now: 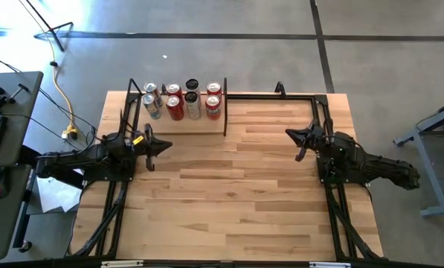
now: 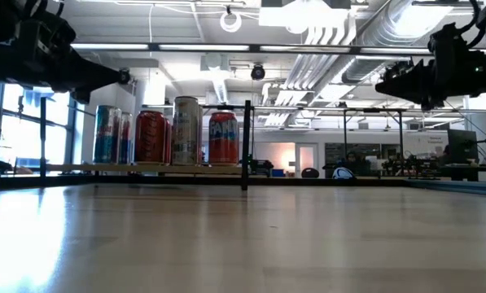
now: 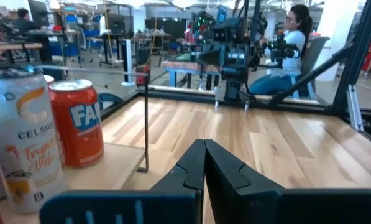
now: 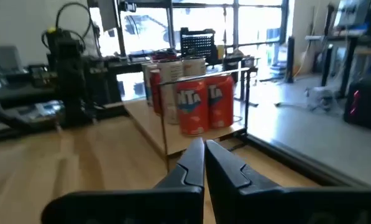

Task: Place canned beverage on shelf
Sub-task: Return to Home Position

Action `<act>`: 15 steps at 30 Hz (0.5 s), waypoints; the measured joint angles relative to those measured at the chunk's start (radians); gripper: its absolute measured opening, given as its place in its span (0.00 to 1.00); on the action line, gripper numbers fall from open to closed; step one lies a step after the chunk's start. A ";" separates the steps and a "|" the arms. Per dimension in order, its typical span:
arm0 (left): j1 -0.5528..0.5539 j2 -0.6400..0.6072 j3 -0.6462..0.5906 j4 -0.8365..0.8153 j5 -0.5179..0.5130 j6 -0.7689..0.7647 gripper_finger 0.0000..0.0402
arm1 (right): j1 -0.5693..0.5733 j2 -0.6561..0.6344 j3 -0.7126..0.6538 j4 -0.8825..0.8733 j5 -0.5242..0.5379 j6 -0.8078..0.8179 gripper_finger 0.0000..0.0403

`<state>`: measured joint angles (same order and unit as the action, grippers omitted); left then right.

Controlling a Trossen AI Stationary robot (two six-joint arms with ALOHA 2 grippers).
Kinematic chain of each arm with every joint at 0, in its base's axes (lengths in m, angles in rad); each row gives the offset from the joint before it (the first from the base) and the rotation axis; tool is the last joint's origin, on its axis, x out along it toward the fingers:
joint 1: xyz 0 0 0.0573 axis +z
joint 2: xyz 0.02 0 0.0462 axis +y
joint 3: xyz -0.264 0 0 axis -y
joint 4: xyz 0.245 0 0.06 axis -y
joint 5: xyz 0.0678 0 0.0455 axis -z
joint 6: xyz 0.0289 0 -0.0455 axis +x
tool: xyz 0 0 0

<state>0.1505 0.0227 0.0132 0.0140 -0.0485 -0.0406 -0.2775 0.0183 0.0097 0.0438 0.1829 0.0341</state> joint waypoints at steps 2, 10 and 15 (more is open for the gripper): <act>0.000 0.009 0.000 -0.006 0.004 0.000 0.00 | 0.000 0.002 0.000 0.001 0.000 0.045 0.00; 0.000 0.031 0.000 -0.004 0.000 0.000 0.00 | 0.000 0.002 0.000 0.001 -0.001 0.071 0.00; 0.000 0.031 0.000 -0.002 0.000 0.000 0.00 | 0.000 0.002 -0.001 0.002 -0.002 0.071 0.00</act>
